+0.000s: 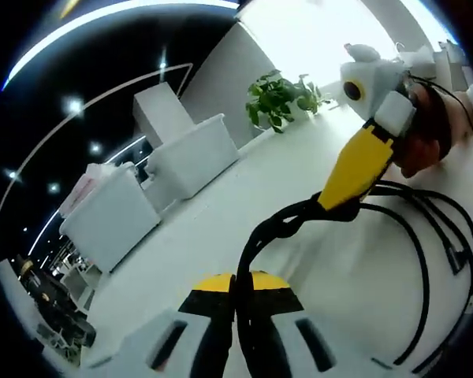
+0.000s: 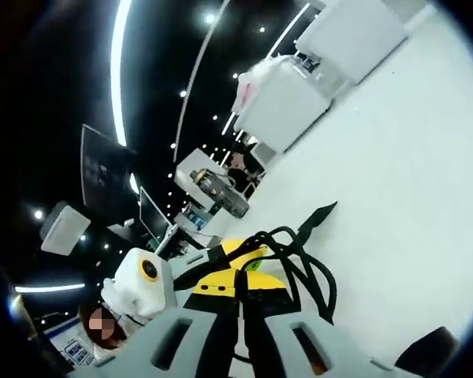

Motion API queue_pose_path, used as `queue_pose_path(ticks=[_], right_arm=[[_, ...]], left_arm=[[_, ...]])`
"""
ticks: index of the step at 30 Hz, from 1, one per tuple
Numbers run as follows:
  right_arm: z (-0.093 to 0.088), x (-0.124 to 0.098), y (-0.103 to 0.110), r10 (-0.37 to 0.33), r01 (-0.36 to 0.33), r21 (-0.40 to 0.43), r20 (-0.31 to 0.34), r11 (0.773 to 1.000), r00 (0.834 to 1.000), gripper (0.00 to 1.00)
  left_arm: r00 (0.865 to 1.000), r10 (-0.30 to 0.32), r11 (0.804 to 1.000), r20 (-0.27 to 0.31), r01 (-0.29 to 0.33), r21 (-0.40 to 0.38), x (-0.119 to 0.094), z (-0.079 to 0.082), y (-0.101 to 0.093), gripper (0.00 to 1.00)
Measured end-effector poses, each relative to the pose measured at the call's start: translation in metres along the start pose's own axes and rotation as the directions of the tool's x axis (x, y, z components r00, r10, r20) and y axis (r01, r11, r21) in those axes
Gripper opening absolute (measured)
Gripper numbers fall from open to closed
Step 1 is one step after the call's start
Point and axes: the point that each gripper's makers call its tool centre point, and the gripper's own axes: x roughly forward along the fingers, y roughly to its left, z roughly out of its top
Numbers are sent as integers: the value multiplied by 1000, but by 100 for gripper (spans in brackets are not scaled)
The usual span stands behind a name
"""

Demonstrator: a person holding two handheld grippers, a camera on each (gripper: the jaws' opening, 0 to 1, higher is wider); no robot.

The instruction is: Coil the Type-C to USB data cable on the desktop and secure it with Velcro straps.

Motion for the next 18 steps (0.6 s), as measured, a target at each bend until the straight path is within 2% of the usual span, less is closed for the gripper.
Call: queue_pose_path(ticks=[7,13,18], right_arm=[[-6,-2,2,23,-23,44,12,999,1000,1],[4,-3,3,36,-39,58,48,998,998,1],[11,-2,-9,19,-29,138,73,990,997,1]], left_arm=[[1000,-14,999,-3,14,39,-1,3,-8,7],[1000,-28,989,10,27,144,-2,11,-18,7],[999,-52,972,4,49,232,-2,13,-29,7]])
